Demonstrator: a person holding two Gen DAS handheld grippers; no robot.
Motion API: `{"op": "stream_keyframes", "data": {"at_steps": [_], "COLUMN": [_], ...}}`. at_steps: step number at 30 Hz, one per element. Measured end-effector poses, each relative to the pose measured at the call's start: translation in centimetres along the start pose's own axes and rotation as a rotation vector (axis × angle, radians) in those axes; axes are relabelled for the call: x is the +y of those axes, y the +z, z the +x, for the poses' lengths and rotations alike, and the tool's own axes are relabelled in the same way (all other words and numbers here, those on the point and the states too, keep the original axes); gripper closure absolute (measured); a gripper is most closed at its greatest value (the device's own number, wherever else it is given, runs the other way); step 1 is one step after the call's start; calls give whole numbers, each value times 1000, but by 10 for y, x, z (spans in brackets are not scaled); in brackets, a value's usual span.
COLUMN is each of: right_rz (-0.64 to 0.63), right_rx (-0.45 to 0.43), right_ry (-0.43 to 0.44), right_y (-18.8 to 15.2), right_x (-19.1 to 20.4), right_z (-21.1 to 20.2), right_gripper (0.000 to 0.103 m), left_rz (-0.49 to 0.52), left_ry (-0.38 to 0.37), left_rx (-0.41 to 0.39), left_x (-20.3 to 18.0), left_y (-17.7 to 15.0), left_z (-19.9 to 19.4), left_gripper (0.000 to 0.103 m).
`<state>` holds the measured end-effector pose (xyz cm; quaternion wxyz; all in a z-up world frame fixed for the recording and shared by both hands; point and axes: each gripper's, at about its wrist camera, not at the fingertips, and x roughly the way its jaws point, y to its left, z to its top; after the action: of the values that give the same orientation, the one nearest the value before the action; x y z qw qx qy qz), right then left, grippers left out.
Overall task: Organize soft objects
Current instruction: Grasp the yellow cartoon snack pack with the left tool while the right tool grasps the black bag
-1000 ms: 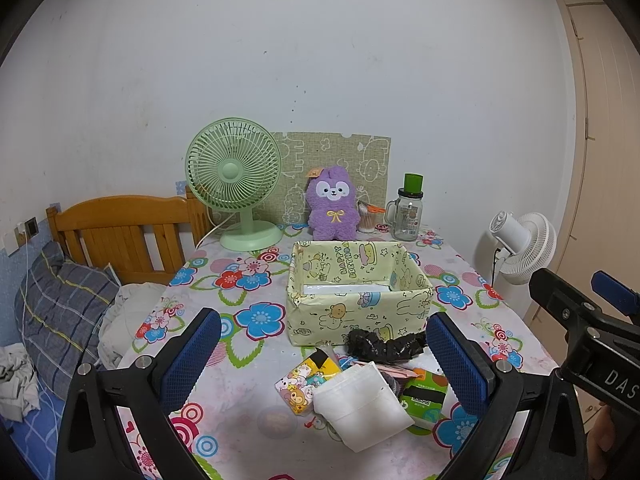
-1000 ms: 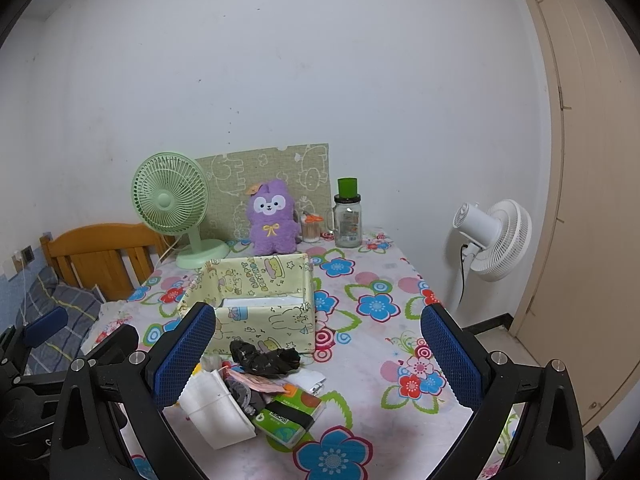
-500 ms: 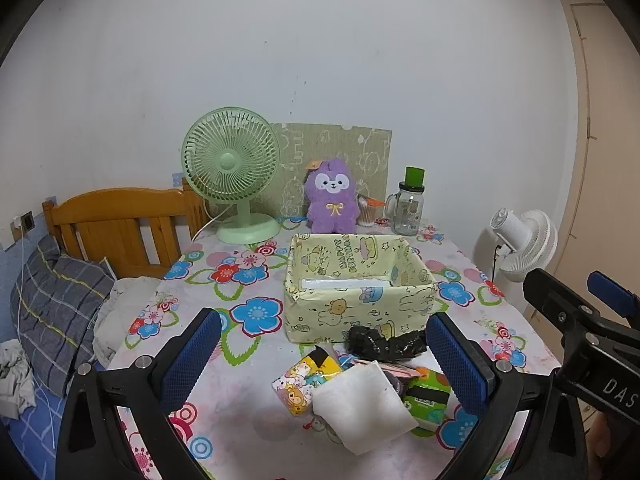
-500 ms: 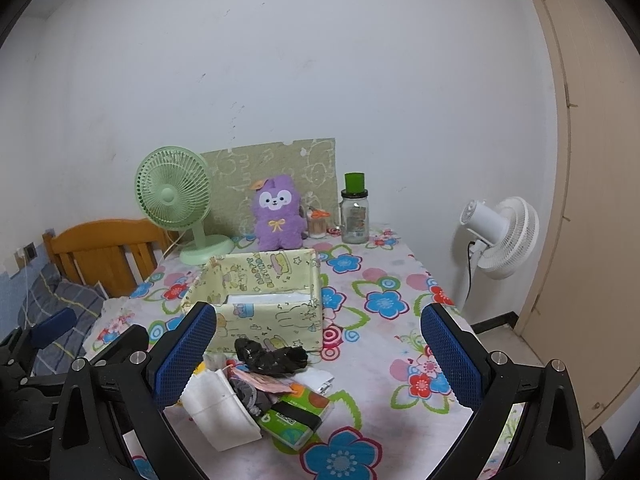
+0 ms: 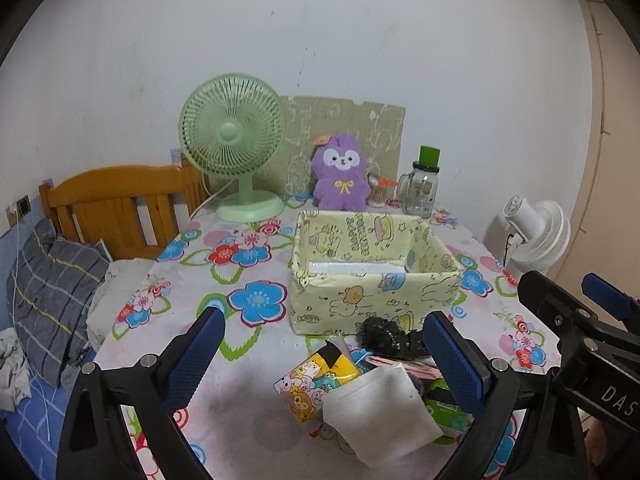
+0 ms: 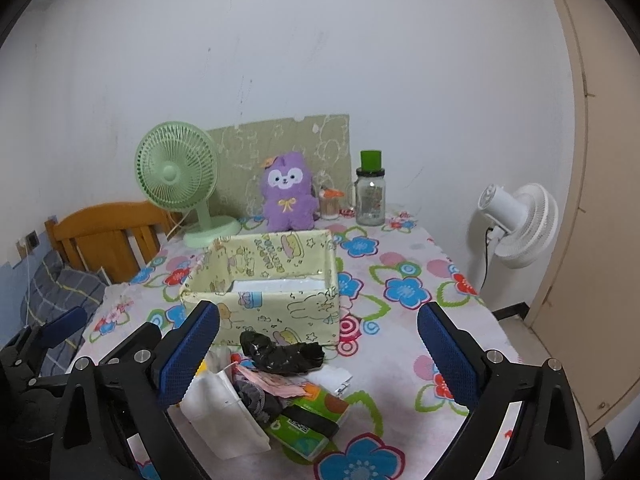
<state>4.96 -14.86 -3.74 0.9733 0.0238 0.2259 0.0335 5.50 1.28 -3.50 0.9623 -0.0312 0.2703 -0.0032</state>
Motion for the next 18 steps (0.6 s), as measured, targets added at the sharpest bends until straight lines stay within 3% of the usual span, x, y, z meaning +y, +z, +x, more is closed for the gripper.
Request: {"op": "stream_keyframes", "data": {"at_steps": [18], "right_rz": [-18], "right_rx": [159], "right_ry": [11], "right_y": [-19], "right_x": [15], "right_z": [73], "right_gripper": [7], "left_rz": [-12], "left_ry": [-6], "left_rx": [164], "left_x": [14], "left_y": [-17], "left_z": [71], "left_gripper": [9]}}
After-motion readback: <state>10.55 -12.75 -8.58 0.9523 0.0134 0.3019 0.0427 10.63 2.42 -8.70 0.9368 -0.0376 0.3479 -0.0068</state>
